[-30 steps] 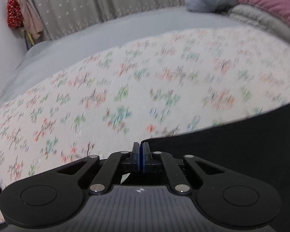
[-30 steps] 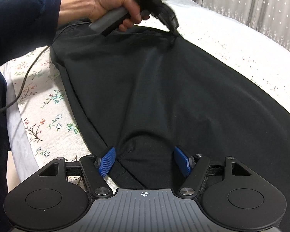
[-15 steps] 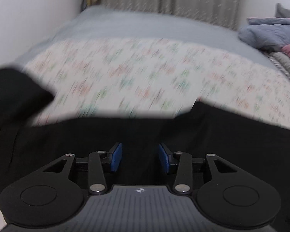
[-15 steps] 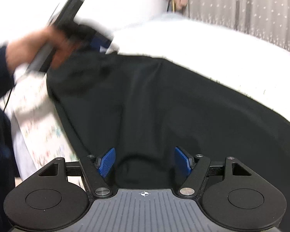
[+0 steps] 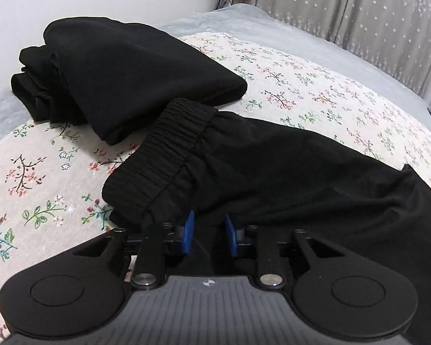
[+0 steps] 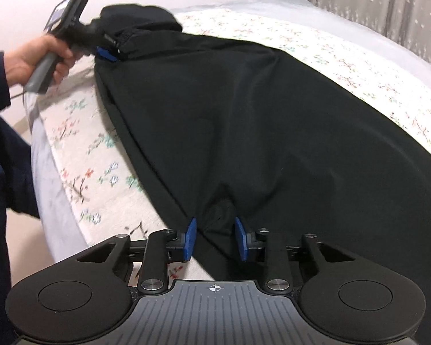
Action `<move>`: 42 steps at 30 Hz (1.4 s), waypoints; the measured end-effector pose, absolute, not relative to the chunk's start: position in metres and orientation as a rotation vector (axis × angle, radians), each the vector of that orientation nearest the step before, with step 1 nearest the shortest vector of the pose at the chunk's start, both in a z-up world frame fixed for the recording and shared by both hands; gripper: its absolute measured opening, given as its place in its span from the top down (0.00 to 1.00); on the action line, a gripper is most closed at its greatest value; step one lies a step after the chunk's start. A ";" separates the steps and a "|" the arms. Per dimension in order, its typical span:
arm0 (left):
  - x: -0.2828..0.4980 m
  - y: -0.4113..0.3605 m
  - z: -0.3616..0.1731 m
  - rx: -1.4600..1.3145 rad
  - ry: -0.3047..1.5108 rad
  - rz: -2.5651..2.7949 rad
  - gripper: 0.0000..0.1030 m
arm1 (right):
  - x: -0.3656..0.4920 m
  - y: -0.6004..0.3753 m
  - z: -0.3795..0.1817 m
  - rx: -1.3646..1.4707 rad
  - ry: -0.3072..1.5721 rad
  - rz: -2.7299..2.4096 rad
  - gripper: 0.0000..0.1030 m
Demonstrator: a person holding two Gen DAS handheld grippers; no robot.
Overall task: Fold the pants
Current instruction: 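Grasp the waistband with the left gripper while the right gripper grasps the crotch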
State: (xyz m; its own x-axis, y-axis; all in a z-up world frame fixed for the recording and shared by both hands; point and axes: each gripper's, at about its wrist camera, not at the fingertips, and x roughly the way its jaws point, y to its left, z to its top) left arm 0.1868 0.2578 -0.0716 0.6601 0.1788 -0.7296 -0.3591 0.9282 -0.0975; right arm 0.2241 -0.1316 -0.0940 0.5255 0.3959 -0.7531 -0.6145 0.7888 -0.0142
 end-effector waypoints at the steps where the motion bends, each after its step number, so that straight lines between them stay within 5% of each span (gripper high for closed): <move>1: 0.185 0.257 -0.071 -0.251 0.792 0.312 0.56 | 0.223 -0.132 -0.093 -0.303 0.813 0.614 0.72; 14: 0.144 0.278 -0.059 -0.516 0.776 0.359 0.36 | 0.198 -0.119 -0.086 -0.445 0.656 0.625 0.73; 17: 0.144 0.277 -0.062 -0.527 0.821 0.412 0.12 | 0.199 -0.102 -0.096 -0.530 0.664 0.620 0.73; 20: 0.145 0.274 -0.065 -0.513 0.837 0.414 0.12 | 0.201 -0.091 -0.102 -0.568 0.670 0.587 0.80; 22: 0.147 0.277 -0.068 -0.542 0.821 0.392 0.12 | 0.203 -0.087 -0.103 -0.587 0.676 0.555 0.95; 23: 0.148 0.278 -0.069 -0.562 0.808 0.385 0.18 | 0.203 -0.087 -0.101 -0.581 0.678 0.552 0.97; 25: 0.151 0.280 -0.072 -0.569 0.804 0.400 0.67 | 0.202 -0.088 -0.097 -0.567 0.674 0.549 0.99; 27: 0.152 0.282 -0.075 -0.595 0.798 0.406 0.76 | 0.198 -0.090 -0.092 -0.555 0.664 0.553 0.99; 42: 0.134 0.270 -0.061 -0.478 0.740 0.519 0.79 | 0.190 -0.095 -0.097 -0.521 0.747 0.604 0.99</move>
State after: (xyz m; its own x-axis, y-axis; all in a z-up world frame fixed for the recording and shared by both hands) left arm 0.1341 0.2697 -0.0613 0.6259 0.2709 -0.7313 -0.5952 0.7719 -0.2234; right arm 0.1896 -0.0949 -0.0967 0.5828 0.3147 -0.7492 -0.6664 0.7127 -0.2190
